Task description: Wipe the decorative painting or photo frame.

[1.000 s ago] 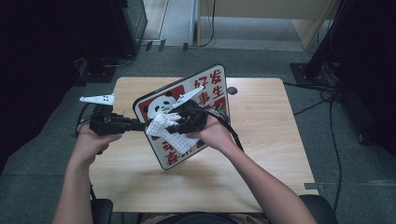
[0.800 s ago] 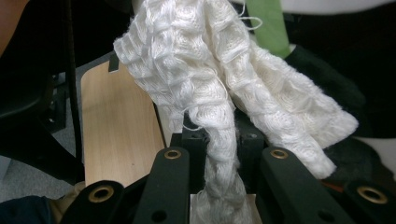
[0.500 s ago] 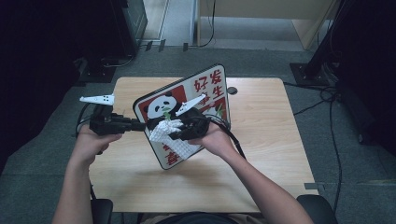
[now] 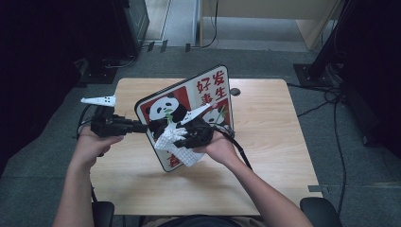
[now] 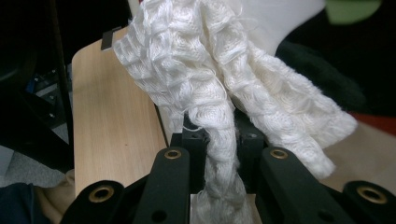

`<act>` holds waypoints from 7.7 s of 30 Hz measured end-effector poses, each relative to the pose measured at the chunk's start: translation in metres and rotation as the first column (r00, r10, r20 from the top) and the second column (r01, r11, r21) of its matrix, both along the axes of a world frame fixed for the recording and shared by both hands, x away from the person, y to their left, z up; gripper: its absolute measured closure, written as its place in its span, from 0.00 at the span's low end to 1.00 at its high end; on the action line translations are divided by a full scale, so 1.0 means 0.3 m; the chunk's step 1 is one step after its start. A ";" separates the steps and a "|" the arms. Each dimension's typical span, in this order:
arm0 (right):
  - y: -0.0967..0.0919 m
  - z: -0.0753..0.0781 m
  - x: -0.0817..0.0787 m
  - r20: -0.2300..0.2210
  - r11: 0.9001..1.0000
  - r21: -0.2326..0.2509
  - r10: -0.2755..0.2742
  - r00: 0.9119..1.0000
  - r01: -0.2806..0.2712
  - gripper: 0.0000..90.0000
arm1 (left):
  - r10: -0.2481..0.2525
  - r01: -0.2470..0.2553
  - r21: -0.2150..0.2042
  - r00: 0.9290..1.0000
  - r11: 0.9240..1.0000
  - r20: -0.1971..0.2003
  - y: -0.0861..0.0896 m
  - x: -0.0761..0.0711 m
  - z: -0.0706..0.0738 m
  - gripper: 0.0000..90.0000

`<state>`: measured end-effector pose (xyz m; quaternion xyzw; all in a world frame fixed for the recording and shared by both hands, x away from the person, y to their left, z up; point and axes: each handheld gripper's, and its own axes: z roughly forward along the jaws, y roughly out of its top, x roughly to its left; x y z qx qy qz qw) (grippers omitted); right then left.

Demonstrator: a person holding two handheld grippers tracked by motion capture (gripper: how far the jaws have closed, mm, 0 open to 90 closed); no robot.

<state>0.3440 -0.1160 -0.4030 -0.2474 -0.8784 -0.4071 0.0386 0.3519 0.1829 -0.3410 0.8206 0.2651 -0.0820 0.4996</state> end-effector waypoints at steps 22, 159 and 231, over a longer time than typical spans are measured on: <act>-0.011 -0.130 -0.028 -0.047 1.000 -0.024 0.011 0.999 -0.012 0.89 | 0.000 0.000 -0.001 1.000 1.000 0.000 -0.001 -0.001 0.000 0.86; 0.213 0.376 0.035 0.151 0.994 0.008 0.106 0.983 -0.109 0.89 | 0.000 0.001 -0.030 1.000 1.000 0.027 0.036 0.082 -0.016 0.87; 0.166 0.042 -0.030 0.029 0.991 -0.020 0.133 0.991 -0.133 0.89 | -0.002 0.002 -0.029 1.000 1.000 0.004 0.038 0.086 -0.020 0.85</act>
